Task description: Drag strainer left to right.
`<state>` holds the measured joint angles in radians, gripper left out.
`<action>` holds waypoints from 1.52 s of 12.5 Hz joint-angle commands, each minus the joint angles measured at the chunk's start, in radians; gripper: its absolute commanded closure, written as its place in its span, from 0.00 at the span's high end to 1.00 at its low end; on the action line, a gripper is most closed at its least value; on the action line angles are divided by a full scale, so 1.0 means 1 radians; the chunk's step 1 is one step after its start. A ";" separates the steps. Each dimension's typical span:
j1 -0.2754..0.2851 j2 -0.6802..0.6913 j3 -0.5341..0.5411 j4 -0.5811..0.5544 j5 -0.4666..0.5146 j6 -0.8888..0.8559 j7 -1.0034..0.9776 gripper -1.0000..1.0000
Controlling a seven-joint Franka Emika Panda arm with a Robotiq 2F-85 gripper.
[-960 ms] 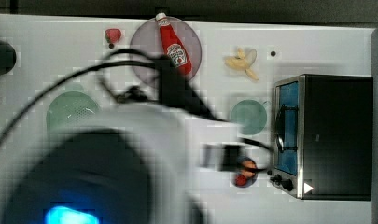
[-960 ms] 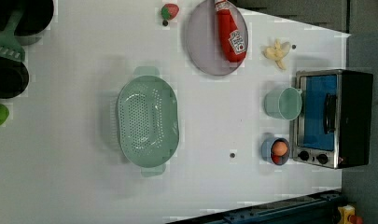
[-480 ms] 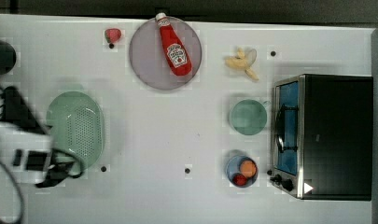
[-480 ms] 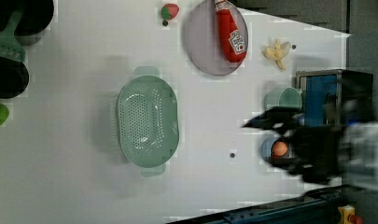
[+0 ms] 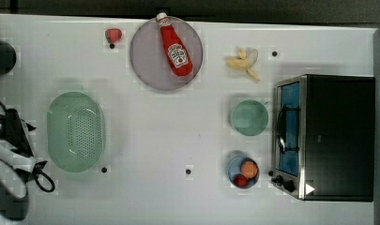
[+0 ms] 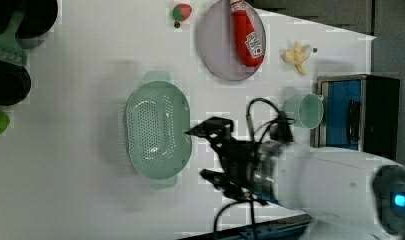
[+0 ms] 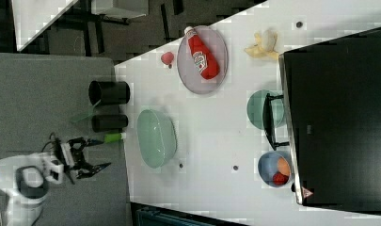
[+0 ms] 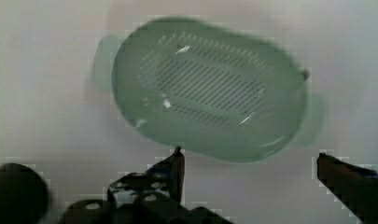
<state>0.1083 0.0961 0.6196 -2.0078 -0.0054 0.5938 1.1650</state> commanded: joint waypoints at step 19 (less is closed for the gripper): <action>0.203 0.473 -0.390 -0.118 -0.004 0.525 0.162 1.00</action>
<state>0.3228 0.5713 0.2388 -2.1172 -0.0227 1.1094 1.3057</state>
